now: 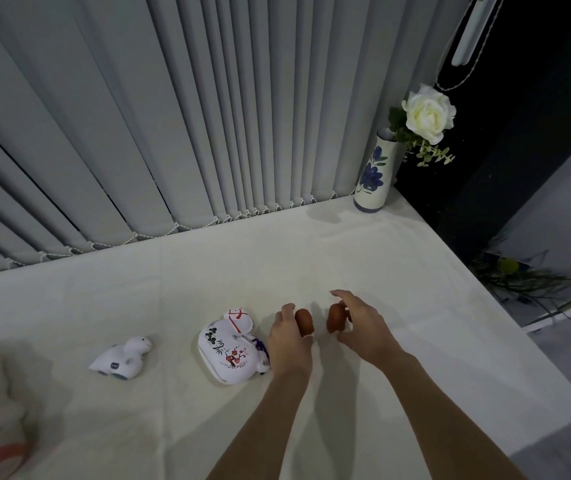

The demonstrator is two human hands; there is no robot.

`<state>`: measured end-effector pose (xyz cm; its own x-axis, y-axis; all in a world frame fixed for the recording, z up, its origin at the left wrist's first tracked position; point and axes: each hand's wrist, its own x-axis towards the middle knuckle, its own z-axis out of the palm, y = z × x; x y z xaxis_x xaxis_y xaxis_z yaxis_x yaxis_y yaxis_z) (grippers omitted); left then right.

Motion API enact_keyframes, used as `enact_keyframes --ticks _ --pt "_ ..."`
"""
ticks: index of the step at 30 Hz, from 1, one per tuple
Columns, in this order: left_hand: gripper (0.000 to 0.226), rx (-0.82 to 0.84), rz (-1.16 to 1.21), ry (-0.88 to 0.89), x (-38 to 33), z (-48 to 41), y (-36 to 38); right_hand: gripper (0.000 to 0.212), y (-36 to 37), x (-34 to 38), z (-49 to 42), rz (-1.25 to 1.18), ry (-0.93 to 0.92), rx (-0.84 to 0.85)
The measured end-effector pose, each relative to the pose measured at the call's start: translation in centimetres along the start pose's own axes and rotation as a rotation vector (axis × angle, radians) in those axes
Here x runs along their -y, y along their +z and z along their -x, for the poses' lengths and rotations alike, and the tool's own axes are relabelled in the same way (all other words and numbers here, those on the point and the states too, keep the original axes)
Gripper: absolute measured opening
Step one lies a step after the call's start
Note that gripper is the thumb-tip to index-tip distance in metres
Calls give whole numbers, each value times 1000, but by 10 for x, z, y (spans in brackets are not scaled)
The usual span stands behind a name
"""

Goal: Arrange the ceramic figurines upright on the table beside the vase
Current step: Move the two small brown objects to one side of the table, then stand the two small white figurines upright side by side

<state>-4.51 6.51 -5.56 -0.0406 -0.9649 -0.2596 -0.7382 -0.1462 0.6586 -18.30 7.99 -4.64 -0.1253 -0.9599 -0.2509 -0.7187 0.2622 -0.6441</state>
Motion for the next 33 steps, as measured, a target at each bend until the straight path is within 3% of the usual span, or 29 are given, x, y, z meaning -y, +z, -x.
enact_keyframes --ticks 3,6,13,17,21,28,33 --pt "73 48 -31 2 -3 6 -10 89 -11 6 5 -30 20 41" --pt "75 60 -27 9 -7 13 -25 92 -23 20 8 11 -24 19" --pt "73 11 -16 82 3 28 -83 50 -14 83 22 132 -252 -221" --pt "62 -77 -27 69 34 29 -122 43 23 120 30 164 -332 -160" --pt "51 -141 -127 10 74 19 -161 48 67 136 27 258 -225 44" --pt "43 -97 -279 -208 136 -2 -198 50 101 142 12 265 112 121" --pt "45 -37 -371 -215 152 -10 -199 51 106 140 6 179 187 197"
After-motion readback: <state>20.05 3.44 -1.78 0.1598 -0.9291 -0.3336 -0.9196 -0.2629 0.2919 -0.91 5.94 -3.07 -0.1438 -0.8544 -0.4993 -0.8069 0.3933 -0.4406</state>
